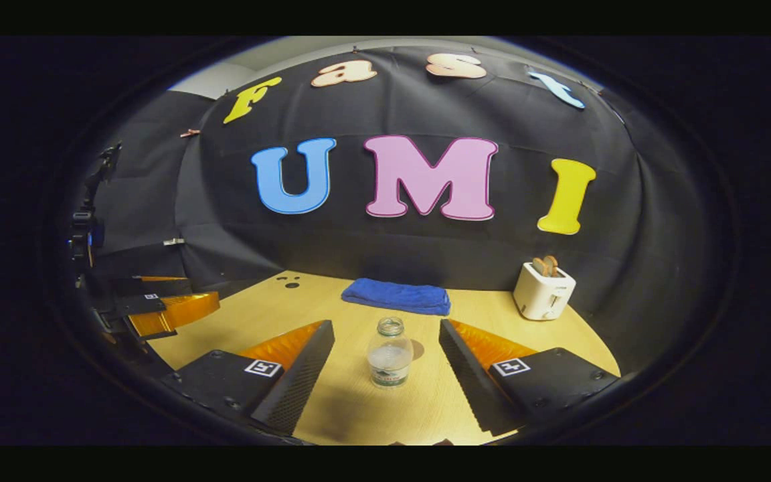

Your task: Open the teacup lid with one hand, grasp the water bottle and pour water into the teacup with the other hand; after pouring, place the water bottle on the coaster and then close the teacup lid.

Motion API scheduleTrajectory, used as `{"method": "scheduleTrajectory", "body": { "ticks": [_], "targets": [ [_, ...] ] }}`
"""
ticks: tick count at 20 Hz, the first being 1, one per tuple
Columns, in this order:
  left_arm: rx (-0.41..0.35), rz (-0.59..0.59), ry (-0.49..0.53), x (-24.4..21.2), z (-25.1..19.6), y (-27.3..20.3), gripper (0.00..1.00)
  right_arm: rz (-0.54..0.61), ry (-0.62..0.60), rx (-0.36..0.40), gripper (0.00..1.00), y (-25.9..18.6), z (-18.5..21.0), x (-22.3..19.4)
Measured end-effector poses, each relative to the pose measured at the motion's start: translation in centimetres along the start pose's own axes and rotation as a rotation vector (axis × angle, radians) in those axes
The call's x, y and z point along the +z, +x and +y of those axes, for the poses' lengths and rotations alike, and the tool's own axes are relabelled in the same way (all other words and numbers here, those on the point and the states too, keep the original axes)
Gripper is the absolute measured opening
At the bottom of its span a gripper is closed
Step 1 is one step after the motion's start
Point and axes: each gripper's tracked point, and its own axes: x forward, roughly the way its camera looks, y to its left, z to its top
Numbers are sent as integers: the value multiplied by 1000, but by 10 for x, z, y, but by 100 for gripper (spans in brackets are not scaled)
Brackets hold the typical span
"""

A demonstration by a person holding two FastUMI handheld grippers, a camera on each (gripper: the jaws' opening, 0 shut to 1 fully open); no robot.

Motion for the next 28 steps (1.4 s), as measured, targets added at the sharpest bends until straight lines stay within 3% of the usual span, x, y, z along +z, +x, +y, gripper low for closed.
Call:
{"method": "scheduleTrajectory", "body": {
  "ticks": [10,20,28],
  "targets": [
    [73,15,-11,-18,7,28,95,38,7,79,98,26,4,-27],
    [16,70,11,-87,-6,91,96,92,22,66,98,61,-16,-81],
    [-14,101,7,-132,-9,151,90,92,-38,93,98,83,-5,-110]
  ]
}}
